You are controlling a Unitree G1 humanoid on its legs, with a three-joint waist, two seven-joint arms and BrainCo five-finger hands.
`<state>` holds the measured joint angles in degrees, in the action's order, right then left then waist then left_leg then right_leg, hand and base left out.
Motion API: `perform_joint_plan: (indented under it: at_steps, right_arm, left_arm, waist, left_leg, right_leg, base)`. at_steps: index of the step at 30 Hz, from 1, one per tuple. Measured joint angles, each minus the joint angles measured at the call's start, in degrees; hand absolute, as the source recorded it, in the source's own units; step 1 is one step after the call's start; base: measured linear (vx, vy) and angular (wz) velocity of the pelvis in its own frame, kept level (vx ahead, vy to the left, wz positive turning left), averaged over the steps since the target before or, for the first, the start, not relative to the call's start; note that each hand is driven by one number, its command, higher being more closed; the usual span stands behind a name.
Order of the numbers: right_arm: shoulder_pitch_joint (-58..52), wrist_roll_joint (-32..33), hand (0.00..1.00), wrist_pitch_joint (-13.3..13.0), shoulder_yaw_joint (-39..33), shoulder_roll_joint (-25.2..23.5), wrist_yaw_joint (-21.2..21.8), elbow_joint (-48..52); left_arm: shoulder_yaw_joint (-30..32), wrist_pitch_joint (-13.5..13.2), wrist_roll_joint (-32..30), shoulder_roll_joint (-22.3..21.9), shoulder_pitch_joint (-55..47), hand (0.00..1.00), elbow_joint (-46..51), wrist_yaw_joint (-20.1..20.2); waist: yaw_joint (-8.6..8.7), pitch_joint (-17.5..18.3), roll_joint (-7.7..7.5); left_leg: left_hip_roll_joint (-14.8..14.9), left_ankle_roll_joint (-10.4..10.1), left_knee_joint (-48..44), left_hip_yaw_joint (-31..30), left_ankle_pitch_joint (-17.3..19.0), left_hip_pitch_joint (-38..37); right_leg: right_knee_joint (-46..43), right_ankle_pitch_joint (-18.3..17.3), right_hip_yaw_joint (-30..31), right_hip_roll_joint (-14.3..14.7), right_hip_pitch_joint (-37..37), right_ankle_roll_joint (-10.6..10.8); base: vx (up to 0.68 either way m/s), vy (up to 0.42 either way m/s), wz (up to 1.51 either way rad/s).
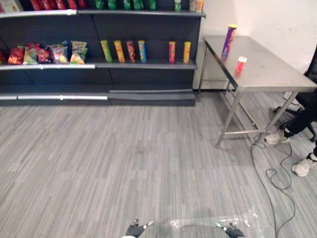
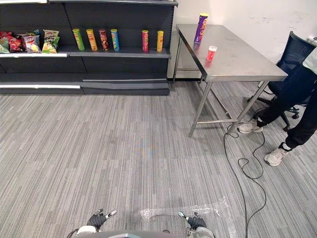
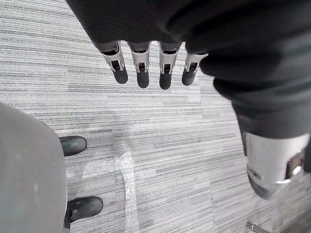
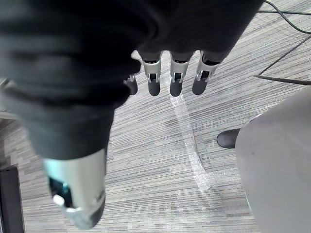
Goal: Put the gum and the chips on the shelf.
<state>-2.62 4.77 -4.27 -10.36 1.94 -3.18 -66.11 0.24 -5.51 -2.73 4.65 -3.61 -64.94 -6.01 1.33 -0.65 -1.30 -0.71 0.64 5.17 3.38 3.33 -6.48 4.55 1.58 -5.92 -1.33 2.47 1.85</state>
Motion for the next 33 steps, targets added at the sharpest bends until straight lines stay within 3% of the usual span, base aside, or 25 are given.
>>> perform_joint_plan:
  at_steps: [33]
  right_arm:
    - [-0.17, 0.26, 0.00, -0.06, -0.53, -0.02, 0.67, -0.02]
  left_arm:
    - [-0.36, -0.62, -0.18, 0.03, -0.05, 0.00, -0.16, 0.15]
  waist:
    - [0.01, 0.07, -0.10]
  left_leg:
    - [-0.13, 0.04, 0.06, -0.44, -0.05, -0.58]
  right_leg:
    - [0.13, -0.17, -0.44, -0.14, 0.80, 0.24]
  base:
    - [0.00, 0.000, 0.01]
